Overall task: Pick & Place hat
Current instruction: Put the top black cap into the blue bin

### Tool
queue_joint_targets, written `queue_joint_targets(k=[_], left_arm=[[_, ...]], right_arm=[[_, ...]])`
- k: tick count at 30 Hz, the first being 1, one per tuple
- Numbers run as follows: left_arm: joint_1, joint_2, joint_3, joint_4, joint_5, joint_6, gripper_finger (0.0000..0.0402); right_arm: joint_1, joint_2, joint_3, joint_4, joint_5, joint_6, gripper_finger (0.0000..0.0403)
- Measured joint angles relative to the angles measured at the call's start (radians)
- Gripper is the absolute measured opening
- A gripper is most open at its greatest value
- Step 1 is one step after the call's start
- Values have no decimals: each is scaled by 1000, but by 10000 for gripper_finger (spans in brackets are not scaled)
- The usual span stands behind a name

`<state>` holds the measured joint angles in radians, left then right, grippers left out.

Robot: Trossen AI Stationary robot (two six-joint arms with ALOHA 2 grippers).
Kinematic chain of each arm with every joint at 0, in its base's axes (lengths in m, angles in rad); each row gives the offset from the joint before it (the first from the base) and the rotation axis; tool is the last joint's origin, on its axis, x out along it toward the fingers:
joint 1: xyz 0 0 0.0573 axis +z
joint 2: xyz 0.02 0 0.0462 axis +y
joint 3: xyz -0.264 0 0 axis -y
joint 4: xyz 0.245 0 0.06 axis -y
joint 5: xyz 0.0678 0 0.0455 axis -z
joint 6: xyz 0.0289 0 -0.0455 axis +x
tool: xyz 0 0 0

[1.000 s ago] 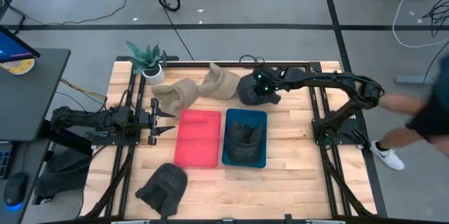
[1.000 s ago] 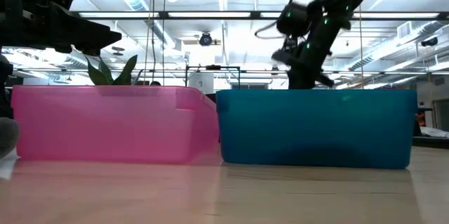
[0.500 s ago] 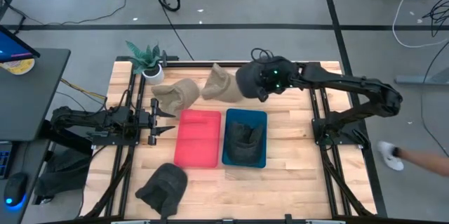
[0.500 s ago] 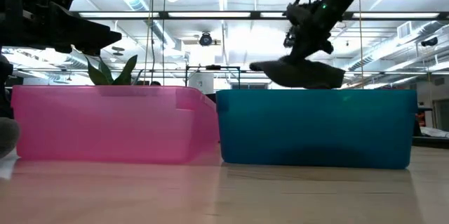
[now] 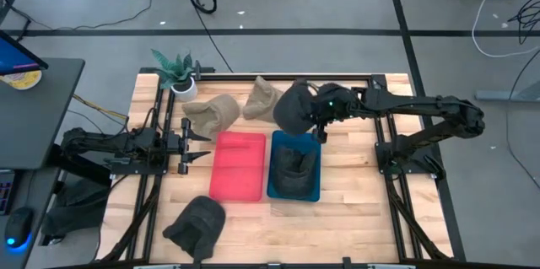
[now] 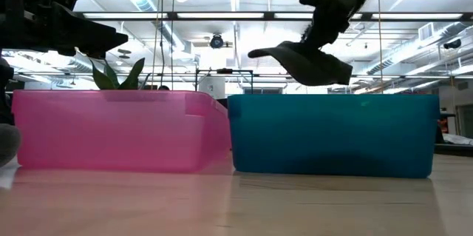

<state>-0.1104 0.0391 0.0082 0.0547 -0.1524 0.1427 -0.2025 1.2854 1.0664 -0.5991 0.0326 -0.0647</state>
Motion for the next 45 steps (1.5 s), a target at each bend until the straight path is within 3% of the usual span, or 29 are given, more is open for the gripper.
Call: queue_joint_targets(k=[9, 20, 27, 45], left_arm=[[0, 0, 0, 0, 0, 0, 193], [0, 0, 0, 0, 0, 0, 193], [0, 0, 0, 0, 0, 0, 193], [0, 0, 0, 0, 0, 0, 193]], right_arm=[[145, 0, 0, -10, -75, 0, 0], [315, 5, 1, -50, -79, -75, 0], [331, 32, 3, -52, -125, -154, 0], [330, 262, 2, -69, -279, -184, 0]])
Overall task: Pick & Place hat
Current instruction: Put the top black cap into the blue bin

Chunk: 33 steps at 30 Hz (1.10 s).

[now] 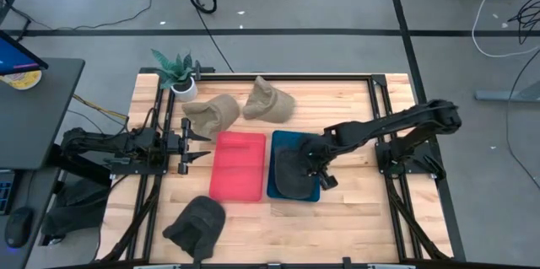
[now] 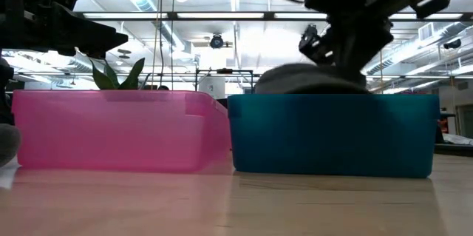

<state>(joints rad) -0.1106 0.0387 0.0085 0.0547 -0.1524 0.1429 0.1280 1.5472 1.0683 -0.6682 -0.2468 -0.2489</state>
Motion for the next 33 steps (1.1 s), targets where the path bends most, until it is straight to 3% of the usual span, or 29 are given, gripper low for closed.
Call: queue_joint_targets(k=[10, 18, 33], left_arm=[[0, 0, 0, 0, 0, 0, 193], [0, 0, 0, 0, 0, 0, 193], [0, 0, 0, 0, 0, 0, 193]], right_arm=[[-1, 113, 2, 12, -53, -3, 0], [-1, 127, 2, 23, -64, 4, 1], [0, 116, -1, 22, -60, 37, 68]])
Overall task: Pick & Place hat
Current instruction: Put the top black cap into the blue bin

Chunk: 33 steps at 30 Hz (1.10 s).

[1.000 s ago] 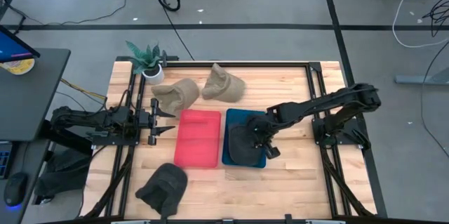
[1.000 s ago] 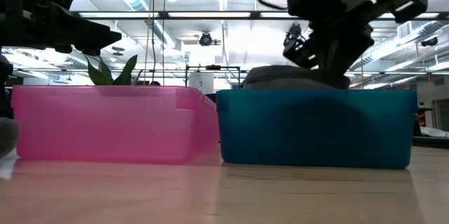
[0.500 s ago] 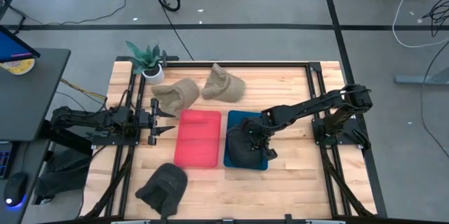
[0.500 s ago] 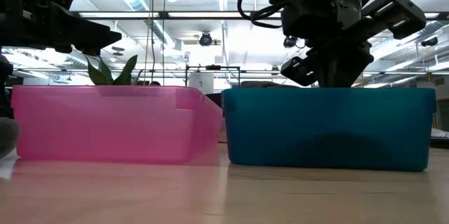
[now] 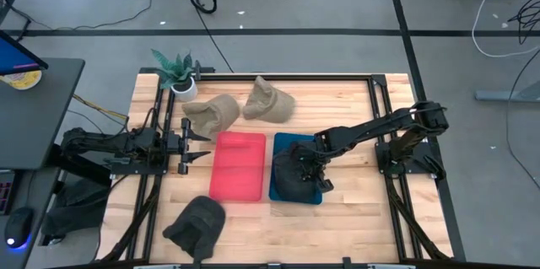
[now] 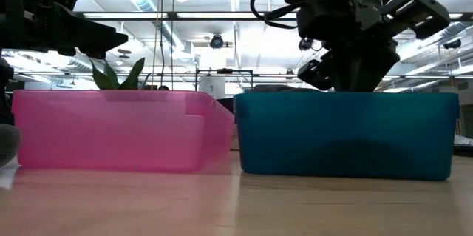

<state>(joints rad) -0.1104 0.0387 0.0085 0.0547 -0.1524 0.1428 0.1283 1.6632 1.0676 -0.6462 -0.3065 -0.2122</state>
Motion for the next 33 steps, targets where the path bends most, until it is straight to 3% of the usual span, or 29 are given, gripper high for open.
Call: queue_joint_targets(k=[14, 17, 21, 25, 33], left_arm=[[0, 0, 0, 0, 0, 0, 193], [0, 0, 0, 0, 0, 0, 193], [0, 0, 0, 0, 0, 0, 193], [0, 0, 0, 0, 0, 0, 193], [0, 0, 0, 0, 0, 0, 193]], right_arm=[[-1, -23, 143, -53, 4, 36, 175], [-1, -24, 182, -38, 49, 36, 190], [-8, -25, 180, 53, 150, 66, 194], [-25, -24, 147, 178, 158, 71, 191], [-46, 18, 147, 246, 157, 73, 177]])
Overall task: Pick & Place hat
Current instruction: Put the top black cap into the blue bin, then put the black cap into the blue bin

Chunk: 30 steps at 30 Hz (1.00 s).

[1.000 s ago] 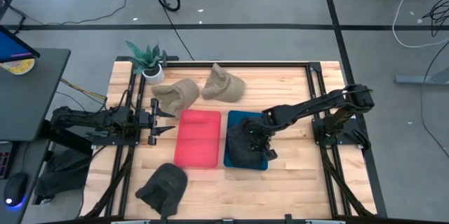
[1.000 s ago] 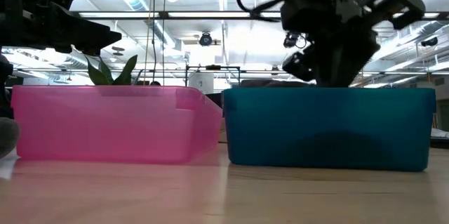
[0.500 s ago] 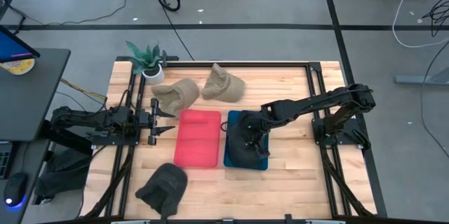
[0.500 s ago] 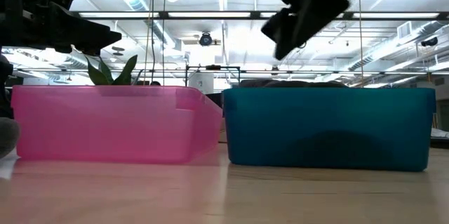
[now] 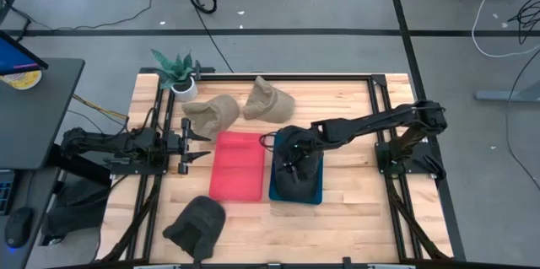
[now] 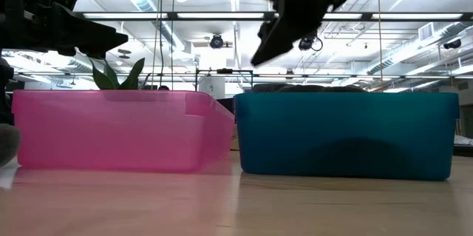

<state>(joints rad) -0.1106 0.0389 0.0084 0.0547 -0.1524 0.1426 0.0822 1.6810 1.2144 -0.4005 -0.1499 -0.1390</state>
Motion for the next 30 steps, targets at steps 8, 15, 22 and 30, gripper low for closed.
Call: queue_joint_targets(k=[8, 15, 22, 30], left_arm=[[0, 0, 0, 0, 0, 0, 193], [0, 0, 0, -1, 0, 0, 193], [0, 0, 0, 0, 0, 0, 193], [0, 0, 0, 0, 0, 0, 193]], right_arm=[[0, 131, 0, -7, -31, -4, 165], [0, 179, 0, 10, -53, -31, 162], [0, 125, 0, 9, -52, -26, 162], [-9, 48, 0, 19, 57, -27, 162]])
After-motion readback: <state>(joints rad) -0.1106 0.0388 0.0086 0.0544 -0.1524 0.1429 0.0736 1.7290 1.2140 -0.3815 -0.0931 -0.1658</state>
